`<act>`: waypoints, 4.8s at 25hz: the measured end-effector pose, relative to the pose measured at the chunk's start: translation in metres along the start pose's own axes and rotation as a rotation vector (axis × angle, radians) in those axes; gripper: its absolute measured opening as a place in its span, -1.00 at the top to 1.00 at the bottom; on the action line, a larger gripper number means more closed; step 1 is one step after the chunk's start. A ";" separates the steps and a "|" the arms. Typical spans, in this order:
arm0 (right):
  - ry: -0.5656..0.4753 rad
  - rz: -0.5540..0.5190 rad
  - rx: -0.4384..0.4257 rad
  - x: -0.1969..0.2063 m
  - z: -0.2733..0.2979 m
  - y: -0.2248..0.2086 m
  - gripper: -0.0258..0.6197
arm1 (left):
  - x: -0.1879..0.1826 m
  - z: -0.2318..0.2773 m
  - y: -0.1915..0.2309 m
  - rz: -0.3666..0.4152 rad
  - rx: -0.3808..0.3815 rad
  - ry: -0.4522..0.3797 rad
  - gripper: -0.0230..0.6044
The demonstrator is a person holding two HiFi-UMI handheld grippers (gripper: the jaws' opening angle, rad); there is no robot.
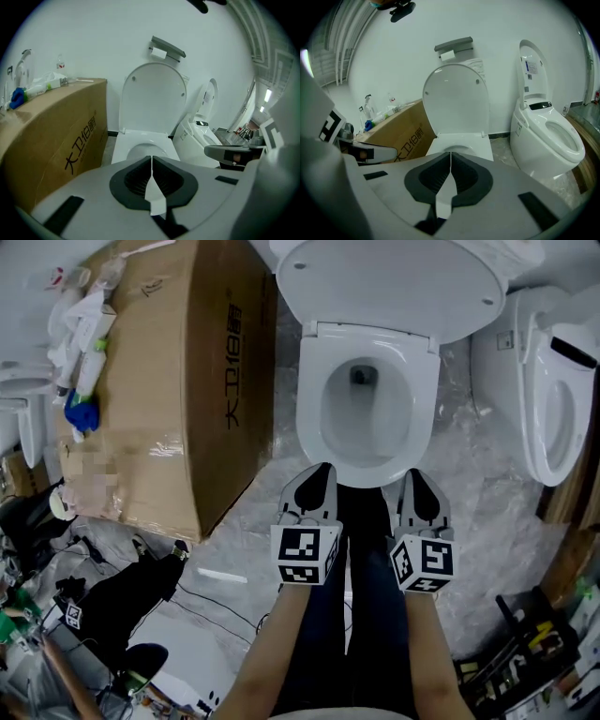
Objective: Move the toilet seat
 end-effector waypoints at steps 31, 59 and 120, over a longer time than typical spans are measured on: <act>0.244 0.162 -0.003 0.101 0.105 -0.073 0.47 | 0.096 0.101 0.066 -0.191 0.084 0.247 0.38; 0.376 0.300 -0.058 0.154 0.152 -0.118 -0.03 | 0.148 0.149 0.092 -0.315 0.136 0.360 0.04; 0.265 0.504 -0.098 0.064 0.069 -0.090 -0.01 | 0.103 0.012 0.035 -0.024 0.288 0.158 0.03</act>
Point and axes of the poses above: the fingertips, and each gripper's own axes: z forward along the fingers, y to its left, x out of its underside, the point moved 4 cm from there along -z, backward along the fingers, and after that the axes turned 10 degrees about y, right-handed, at the moved point
